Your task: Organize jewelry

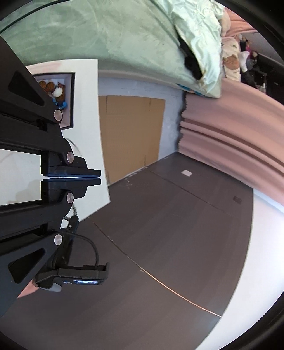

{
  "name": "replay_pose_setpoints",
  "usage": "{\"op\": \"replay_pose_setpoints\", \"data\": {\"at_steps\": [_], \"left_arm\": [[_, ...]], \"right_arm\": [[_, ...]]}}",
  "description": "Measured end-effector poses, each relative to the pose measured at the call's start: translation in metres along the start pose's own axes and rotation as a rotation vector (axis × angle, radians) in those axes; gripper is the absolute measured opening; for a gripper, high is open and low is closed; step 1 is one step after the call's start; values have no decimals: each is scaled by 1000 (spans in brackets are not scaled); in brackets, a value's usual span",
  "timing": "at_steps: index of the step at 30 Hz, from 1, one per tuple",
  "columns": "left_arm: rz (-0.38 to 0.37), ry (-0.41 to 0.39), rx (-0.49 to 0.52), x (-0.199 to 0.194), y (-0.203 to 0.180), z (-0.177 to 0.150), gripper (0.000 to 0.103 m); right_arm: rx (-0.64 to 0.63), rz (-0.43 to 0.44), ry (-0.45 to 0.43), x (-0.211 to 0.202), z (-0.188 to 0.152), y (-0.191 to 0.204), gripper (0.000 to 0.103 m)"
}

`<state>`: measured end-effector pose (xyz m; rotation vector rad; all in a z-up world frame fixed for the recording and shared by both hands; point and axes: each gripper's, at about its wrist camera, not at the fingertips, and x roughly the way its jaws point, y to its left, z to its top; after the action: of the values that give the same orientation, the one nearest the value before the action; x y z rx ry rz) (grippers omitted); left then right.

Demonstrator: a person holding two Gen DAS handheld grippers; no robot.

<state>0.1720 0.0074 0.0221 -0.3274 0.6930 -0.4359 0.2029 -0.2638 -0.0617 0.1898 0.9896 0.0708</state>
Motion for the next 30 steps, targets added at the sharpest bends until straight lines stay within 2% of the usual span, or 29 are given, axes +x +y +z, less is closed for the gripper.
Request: {"op": "replay_pose_setpoints", "data": {"at_steps": [4, 6, 9, 13, 15, 16, 17, 19, 23, 25, 28, 30], "left_arm": [[-2, -65, -8, -24, 1, 8, 0], [-2, -71, -6, -28, 1, 10, 0], [3, -13, 2, -20, 1, 6, 0], [32, 150, 3, 14, 3, -14, 3], [36, 218, -3, 29, 6, -23, 11], [46, 247, -3, 37, 6, -29, 26], [52, 259, 2, 42, 6, -33, 51], [56, 274, 19, 50, 4, -40, 76], [62, 289, 68, 60, -8, -51, 77], [88, 317, 132, 72, -18, -59, 75], [136, 363, 226, 89, -26, -73, 56], [155, 393, 268, 98, -28, -80, 49]], "right_arm": [[17, 71, -48, -17, -3, 8, 10], [22, 91, -60, -21, -6, 12, 10], [37, 110, -56, -22, -10, 13, 10], [68, 123, -52, -23, -10, 8, 10], [93, 127, -56, -23, -9, 2, 10], [102, 128, -57, -24, -9, -1, 10], [111, 128, -59, -25, -9, -3, 10], [130, 129, -60, -26, -9, -8, 10], [157, 134, -66, -29, -9, -17, 10], [167, 136, -74, -32, -8, -22, 10], [184, 140, -86, -39, -8, -30, 10], [196, 139, -95, -43, -7, -35, 10]]}}
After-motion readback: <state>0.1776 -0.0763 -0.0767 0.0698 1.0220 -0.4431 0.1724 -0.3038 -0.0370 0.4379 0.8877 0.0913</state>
